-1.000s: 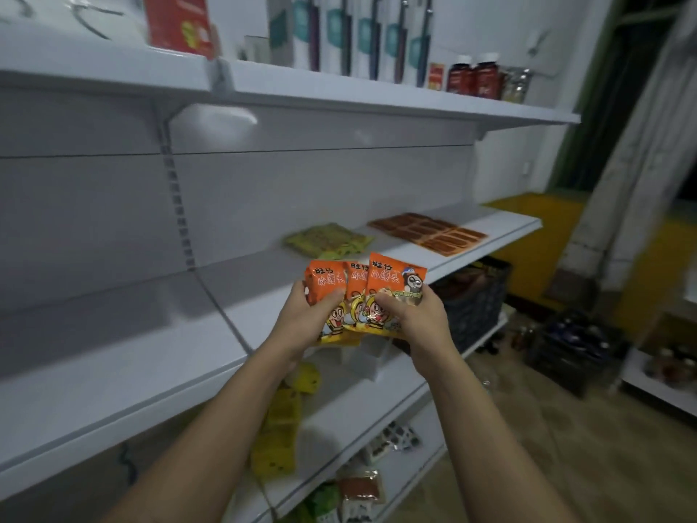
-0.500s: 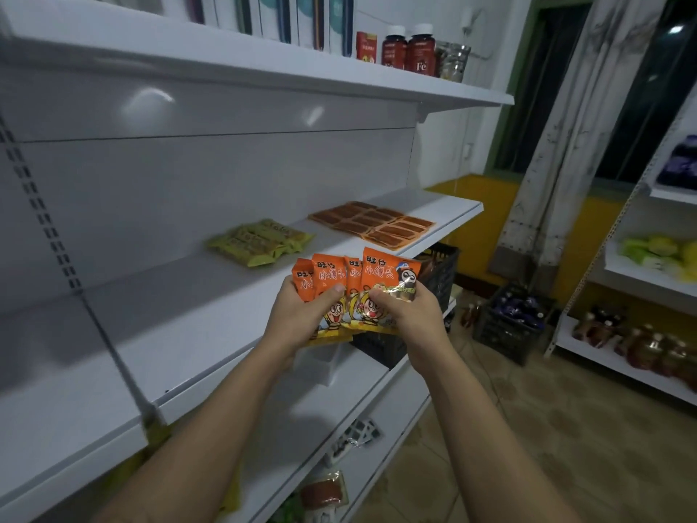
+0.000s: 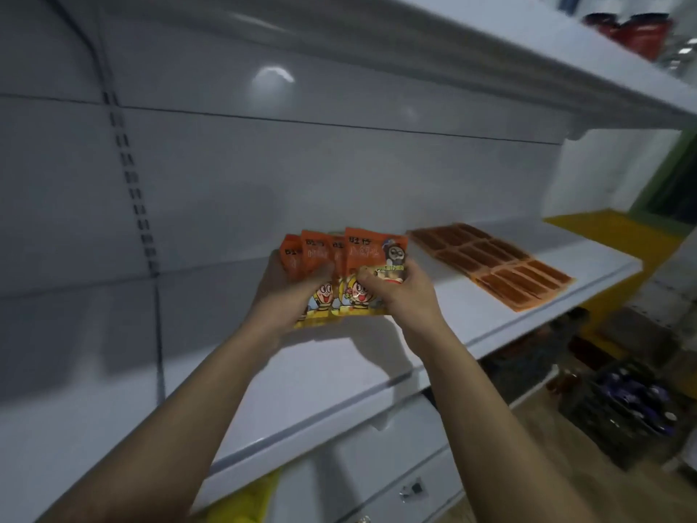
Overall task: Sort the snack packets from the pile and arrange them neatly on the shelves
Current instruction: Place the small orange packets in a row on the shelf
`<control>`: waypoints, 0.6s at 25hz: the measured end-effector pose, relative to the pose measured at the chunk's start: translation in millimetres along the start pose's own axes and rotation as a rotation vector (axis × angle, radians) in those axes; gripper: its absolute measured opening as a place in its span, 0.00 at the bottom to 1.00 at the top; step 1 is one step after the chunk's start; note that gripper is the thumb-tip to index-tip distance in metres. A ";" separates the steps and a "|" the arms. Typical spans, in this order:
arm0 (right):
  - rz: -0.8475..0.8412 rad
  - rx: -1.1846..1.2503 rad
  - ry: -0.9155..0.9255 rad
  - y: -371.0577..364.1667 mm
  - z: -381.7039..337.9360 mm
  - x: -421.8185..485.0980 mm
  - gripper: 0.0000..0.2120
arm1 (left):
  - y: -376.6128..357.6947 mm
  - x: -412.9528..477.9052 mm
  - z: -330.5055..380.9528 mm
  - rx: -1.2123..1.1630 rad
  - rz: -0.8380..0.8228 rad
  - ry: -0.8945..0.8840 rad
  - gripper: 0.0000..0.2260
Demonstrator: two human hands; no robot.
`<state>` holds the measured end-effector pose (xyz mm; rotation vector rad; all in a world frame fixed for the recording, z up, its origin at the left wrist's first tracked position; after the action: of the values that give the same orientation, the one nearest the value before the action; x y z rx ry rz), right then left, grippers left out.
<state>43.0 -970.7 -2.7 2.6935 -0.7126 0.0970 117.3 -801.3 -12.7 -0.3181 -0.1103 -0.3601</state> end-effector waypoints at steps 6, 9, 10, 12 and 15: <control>-0.135 -0.032 0.153 -94.5 -33.8 35.9 0.10 | 92.8 6.6 32.4 0.146 0.169 -0.027 0.07; -0.177 -0.141 0.151 -136.0 -36.6 55.1 0.08 | 139.3 16.6 36.6 0.258 0.292 -0.057 0.10; -0.181 -0.186 0.140 -145.7 -34.6 61.7 0.09 | 152.4 20.3 34.3 0.296 0.350 -0.053 0.12; -0.188 -0.266 0.100 -159.8 -29.6 75.8 0.10 | 178.9 25.8 24.3 0.358 0.456 -0.008 0.17; -0.191 -0.526 0.091 -170.0 -24.3 95.1 0.12 | 215.3 35.8 3.9 0.389 0.562 0.110 0.29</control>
<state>209.8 -868.6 -19.3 2.2191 -0.3819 -0.0159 228.6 -620.9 -64.8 0.0630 0.0203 0.2028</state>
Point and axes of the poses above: each hand's wrist, its own x-axis towards the middle knuckle, its own y-axis out of the back of the hand, z = x × y, the point moved 10 cm from there along x, towards the middle knuckle, and after that the axes turned 15 degrees about -x, right-handed, at the moved point
